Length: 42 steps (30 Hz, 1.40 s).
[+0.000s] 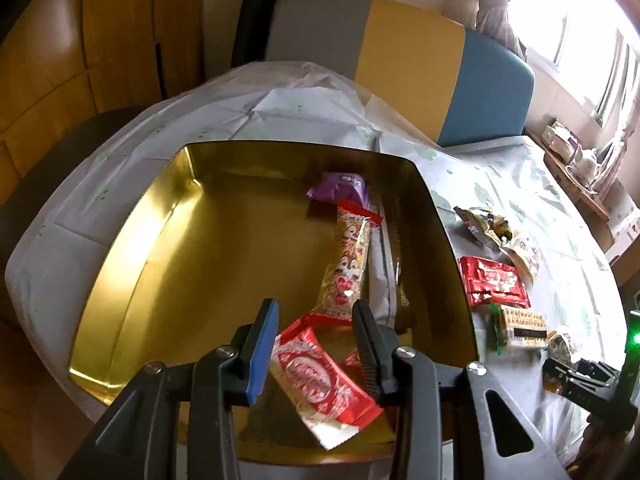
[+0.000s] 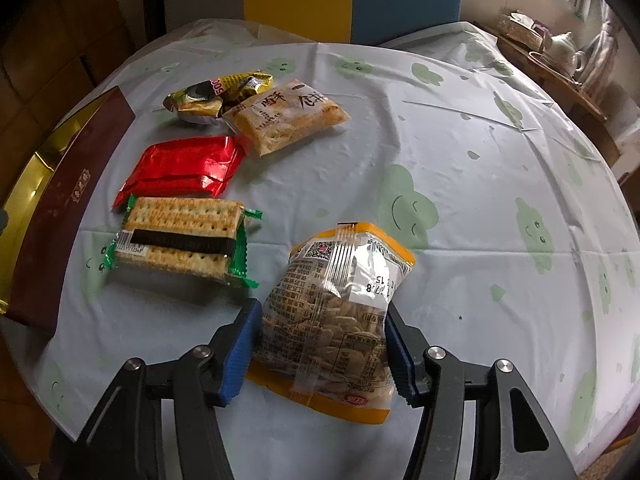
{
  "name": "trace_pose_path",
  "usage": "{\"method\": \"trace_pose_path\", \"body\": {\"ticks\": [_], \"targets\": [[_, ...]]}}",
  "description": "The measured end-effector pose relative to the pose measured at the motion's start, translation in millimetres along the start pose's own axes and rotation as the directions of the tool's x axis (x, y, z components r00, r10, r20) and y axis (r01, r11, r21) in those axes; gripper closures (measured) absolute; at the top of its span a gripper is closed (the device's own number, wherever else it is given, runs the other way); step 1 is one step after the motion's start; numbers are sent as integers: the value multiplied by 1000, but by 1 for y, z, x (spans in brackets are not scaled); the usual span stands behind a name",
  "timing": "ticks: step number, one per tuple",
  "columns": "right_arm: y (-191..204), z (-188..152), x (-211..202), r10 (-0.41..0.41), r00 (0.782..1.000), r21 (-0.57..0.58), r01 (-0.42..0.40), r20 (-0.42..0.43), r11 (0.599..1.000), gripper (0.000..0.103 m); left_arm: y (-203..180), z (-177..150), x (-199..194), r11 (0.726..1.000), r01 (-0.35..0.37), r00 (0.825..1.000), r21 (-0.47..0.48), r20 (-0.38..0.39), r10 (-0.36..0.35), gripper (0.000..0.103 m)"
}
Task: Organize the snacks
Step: 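Carry the clear nut bag to the gold tray and release it with the right tool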
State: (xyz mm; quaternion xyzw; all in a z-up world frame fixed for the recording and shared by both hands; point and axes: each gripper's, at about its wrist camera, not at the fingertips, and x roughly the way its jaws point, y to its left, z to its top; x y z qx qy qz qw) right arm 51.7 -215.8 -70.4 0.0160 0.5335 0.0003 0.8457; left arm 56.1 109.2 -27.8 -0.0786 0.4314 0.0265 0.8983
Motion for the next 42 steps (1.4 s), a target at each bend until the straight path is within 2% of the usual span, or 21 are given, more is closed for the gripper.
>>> {"method": "trace_pose_path", "body": {"ticks": [5, 10, 16, 21, 25, 28, 31, 34, 38, 42], "targets": [[-5, -3, -5, 8, 1000, 34, -7, -14, 999, 47, 12, -6, -3, 1000, -6, 1000, -15, 0, 6, 64], [-14, -5, -17, 67, 998, 107, -67, 5, 992, 50, 26, -10, -2, 999, -11, 1000, -52, -1, 11, 64], [-6, -3, -32, 71, 997, 78, -74, 36, 994, 50, 41, -12, -3, 996, -12, 1000, -93, 4, 13, 64], [2, -5, -23, 66, 998, 60, -65, -3, 996, 51, 58, -16, -6, 991, -41, 999, -125, 10, 42, 64], [12, 1, -38, 93, 995, 44, -94, 39, 995, 51, 70, -18, -7, 985, -64, 998, -161, 11, 66, 64], [34, 13, -56, 179, 981, -24, -177, 79, 984, 51, 76, -17, -7, 982, -69, 997, -178, 11, 72, 64], [72, 25, -74, 263, 958, -138, -247, 111, 959, 50, 76, -17, -9, 983, -63, 998, -175, 17, 67, 64], [116, 37, -87, 349, 929, -256, -311, 119, 915, 50, 76, -18, -11, 984, -58, 998, -169, 22, 63, 64], [179, 45, -87, 436, 897, -386, -378, 72, 841, 50, 78, -20, -14, 983, -61, 998, -175, 25, 66, 64], [219, 42, -62, 426, 905, -456, -377, 5, 806, 48, 82, -21, -12, 981, -64, 998, -181, 15, 68, 64]]}}
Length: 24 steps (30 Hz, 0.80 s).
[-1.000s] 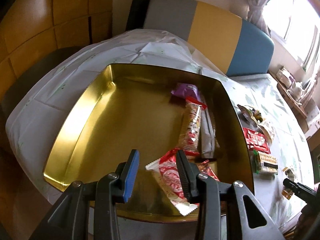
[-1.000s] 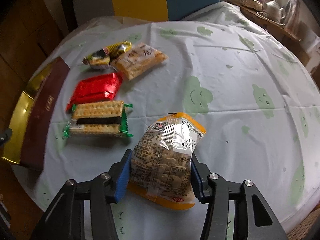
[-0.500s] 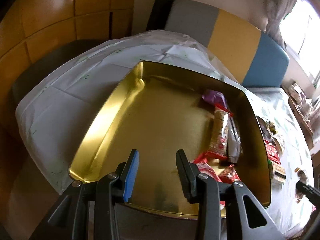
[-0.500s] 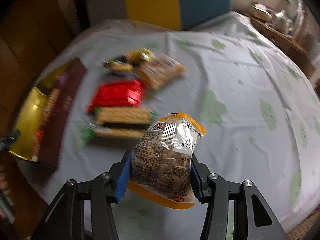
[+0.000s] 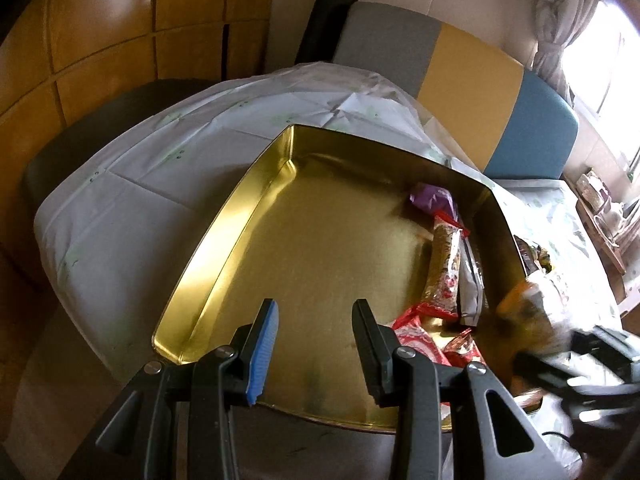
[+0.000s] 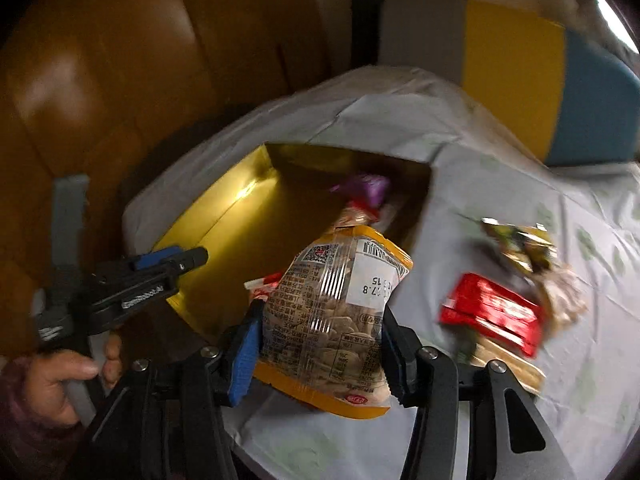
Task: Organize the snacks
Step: 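Carry the clear nut bag to the gold tray and release it with the right tool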
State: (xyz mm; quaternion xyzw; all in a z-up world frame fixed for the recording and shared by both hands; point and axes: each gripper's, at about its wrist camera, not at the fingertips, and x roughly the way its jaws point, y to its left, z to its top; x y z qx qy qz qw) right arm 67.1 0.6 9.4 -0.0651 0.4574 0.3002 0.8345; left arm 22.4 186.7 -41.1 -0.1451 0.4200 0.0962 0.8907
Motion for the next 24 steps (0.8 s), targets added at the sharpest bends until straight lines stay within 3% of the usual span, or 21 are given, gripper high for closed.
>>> {"method": "trace_pose_path", "body": {"ticks": [4, 17, 21, 23, 24], "targets": [[4, -8, 32, -25, 998, -5, 25, -62, 1000, 46, 3, -2, 3, 1000, -3, 1000, -3, -8, 3, 64], [6, -16, 23, -17, 1000, -5, 17, -9, 1000, 42, -9, -4, -3, 999, 0, 1000, 32, 0, 0, 64], [10, -20, 13, -19, 1000, -24, 19, 10, 1000, 35, -10, -5, -4, 999, 1, 1000, 36, 0, -1, 64], [12, -22, 17, -29, 999, -43, 28, -14, 999, 40, -10, -5, -4, 999, -1, 1000, 40, 1, 1, 64], [15, -23, 19, -44, 999, -55, 42, -22, 998, 57, -10, -6, -4, 999, -3, 1000, 41, 1, 3, 64]]}}
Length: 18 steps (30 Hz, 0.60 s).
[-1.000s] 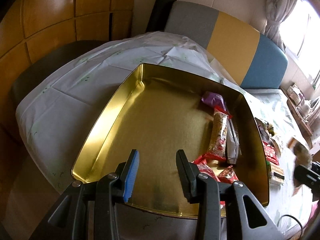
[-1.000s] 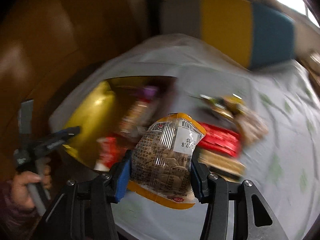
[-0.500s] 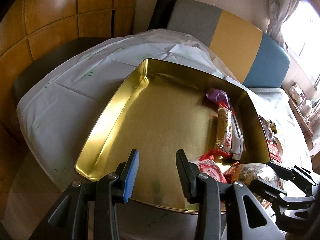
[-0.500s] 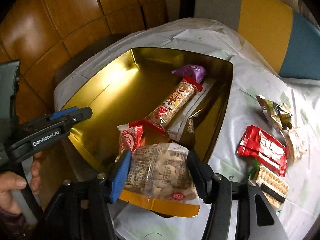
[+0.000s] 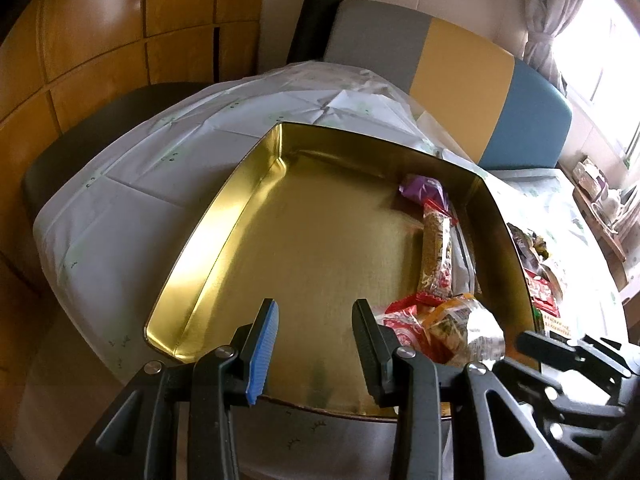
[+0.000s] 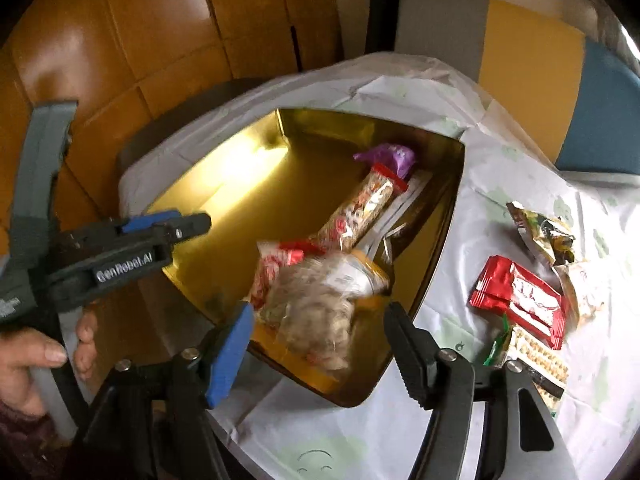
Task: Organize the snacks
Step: 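Carry the clear nut bag to the gold tray and release it with the right tool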
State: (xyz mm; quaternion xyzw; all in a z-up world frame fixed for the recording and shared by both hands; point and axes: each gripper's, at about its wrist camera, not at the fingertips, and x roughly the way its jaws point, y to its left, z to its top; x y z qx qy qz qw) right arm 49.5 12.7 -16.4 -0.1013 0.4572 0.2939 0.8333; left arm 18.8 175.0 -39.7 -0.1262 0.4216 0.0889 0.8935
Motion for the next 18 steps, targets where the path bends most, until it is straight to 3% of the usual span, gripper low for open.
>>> {"method": "trace_pose_path", "body": {"ticks": [1, 2, 9, 18], "targets": [[2, -1, 2, -14, 1000, -10, 14, -9, 1000, 70, 0, 0, -1, 1000, -1, 1000, 0, 1, 1, 64], [2, 0, 8, -29, 999, -21, 29, -23, 999, 72, 1, 0, -1, 1000, -1, 1000, 0, 2, 1, 64], [1, 4, 14, -49, 998, -26, 48, -27, 998, 72, 0, -1, 0, 1000, -8, 1000, 7, -4, 8, 64], [-13, -6, -17, -51, 997, 44, 49, 53, 998, 68, -7, -2, -4, 999, 0, 1000, 34, 4, 0, 64]]}}
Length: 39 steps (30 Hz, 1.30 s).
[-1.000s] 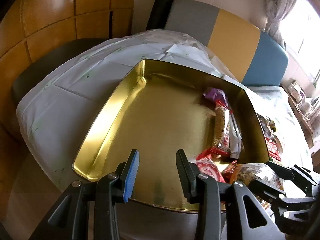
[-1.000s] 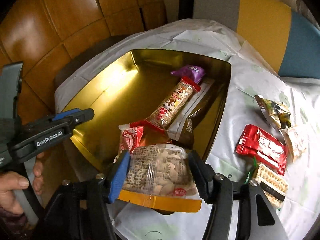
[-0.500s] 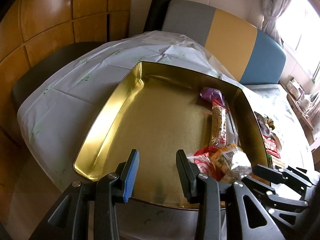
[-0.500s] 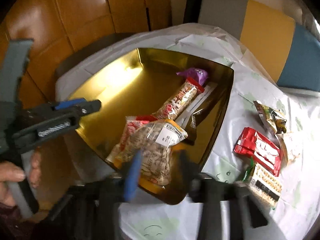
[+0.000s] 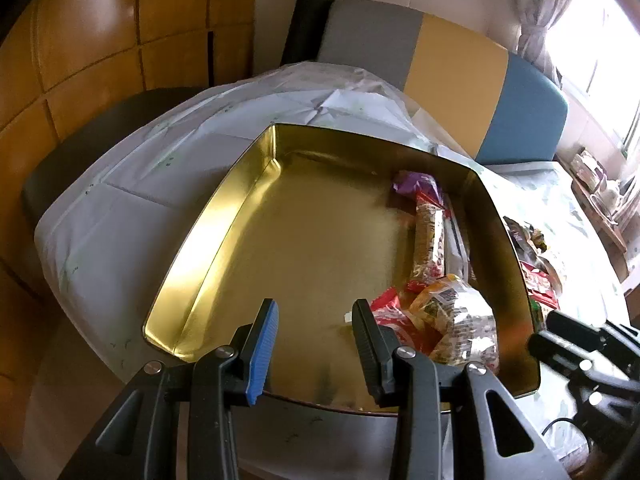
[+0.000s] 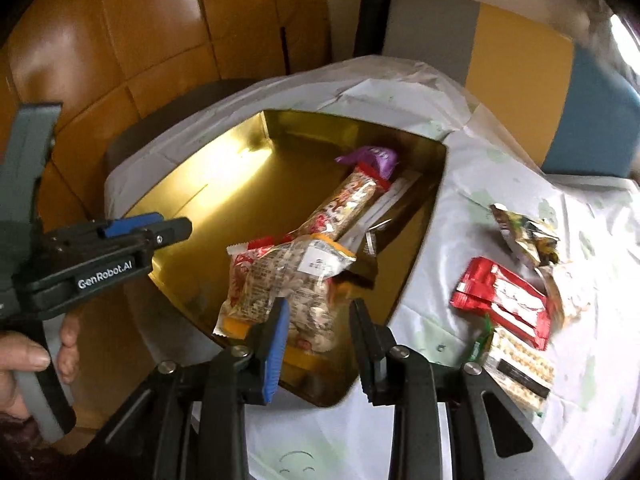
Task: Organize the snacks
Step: 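Carry the clear nut bag to the gold tray and release it with the right tool, then reach the left tool to the green-ended cracker sandwich pack and grasp it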
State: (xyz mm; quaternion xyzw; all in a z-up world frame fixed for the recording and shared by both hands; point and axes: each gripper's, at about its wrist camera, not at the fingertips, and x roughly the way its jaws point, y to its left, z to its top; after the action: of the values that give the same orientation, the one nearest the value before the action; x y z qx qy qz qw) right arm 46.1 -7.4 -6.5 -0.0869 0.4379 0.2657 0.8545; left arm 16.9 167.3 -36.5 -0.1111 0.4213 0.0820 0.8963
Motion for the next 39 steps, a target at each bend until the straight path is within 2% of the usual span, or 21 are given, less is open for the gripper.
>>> {"method": "trace_pose_path", "body": {"ticks": [9, 16, 19, 25, 30, 34, 36, 39], "targets": [[-51, -12, -38, -92, 995, 133, 85, 44, 988, 61, -12, -1, -6, 999, 7, 1000, 38, 9, -8, 64], [-107, -35, -63, -194, 981, 251, 185, 14, 950, 52, -24, -2, -7, 998, 14, 1000, 68, 7, -14, 64], [-131, -46, -75, -252, 968, 281, 242, -3, 929, 50, -30, -2, -8, 996, 17, 1000, 88, 8, -18, 64], [-188, -63, -98, -373, 926, 337, 371, -60, 865, 46, -43, 0, -12, 992, 26, 1000, 126, 14, -28, 64], [-230, -69, -113, -443, 892, 361, 444, -88, 820, 41, -55, 1, -13, 987, 29, 999, 160, 14, -32, 64], [-267, -75, -114, -491, 863, 392, 495, -118, 776, 40, -67, 2, -15, 980, 31, 999, 195, 17, -35, 64], [-283, -84, -115, -492, 861, 441, 495, -129, 749, 40, -75, 2, -16, 976, 32, 999, 215, 17, -36, 64], [-308, -94, -111, -452, 874, 555, 468, -177, 687, 40, -86, 2, -16, 970, 37, 999, 242, 13, -41, 64]]}}
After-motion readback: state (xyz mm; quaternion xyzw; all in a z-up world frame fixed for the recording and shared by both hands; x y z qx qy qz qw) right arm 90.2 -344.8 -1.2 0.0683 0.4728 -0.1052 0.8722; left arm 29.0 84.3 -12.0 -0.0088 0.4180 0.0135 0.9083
